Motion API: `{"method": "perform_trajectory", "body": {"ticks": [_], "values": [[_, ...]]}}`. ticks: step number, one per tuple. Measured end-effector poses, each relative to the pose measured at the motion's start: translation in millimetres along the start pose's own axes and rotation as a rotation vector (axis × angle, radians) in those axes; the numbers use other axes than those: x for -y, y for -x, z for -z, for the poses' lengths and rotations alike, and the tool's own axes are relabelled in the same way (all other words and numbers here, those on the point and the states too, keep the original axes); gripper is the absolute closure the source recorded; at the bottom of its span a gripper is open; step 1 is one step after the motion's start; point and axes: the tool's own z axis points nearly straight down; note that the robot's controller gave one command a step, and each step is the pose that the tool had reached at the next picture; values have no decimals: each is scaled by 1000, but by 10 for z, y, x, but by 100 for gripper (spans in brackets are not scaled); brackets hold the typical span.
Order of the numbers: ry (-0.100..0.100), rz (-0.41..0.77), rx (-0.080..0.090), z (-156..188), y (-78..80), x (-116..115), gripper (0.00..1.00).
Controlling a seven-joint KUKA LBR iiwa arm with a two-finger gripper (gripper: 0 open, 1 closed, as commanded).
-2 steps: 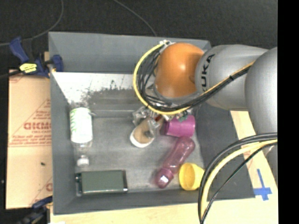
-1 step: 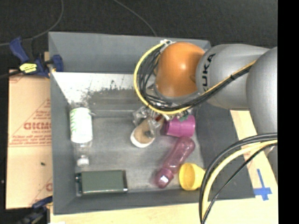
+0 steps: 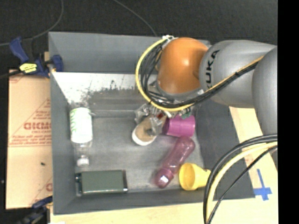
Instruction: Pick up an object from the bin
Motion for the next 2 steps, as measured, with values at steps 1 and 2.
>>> {"method": "perform_trajectory", "body": {"ticks": [1, 2], "values": [[-3, 0, 3, 161, 9, 8, 100], [-4, -1, 5, 275, 18, 15, 100]]}}
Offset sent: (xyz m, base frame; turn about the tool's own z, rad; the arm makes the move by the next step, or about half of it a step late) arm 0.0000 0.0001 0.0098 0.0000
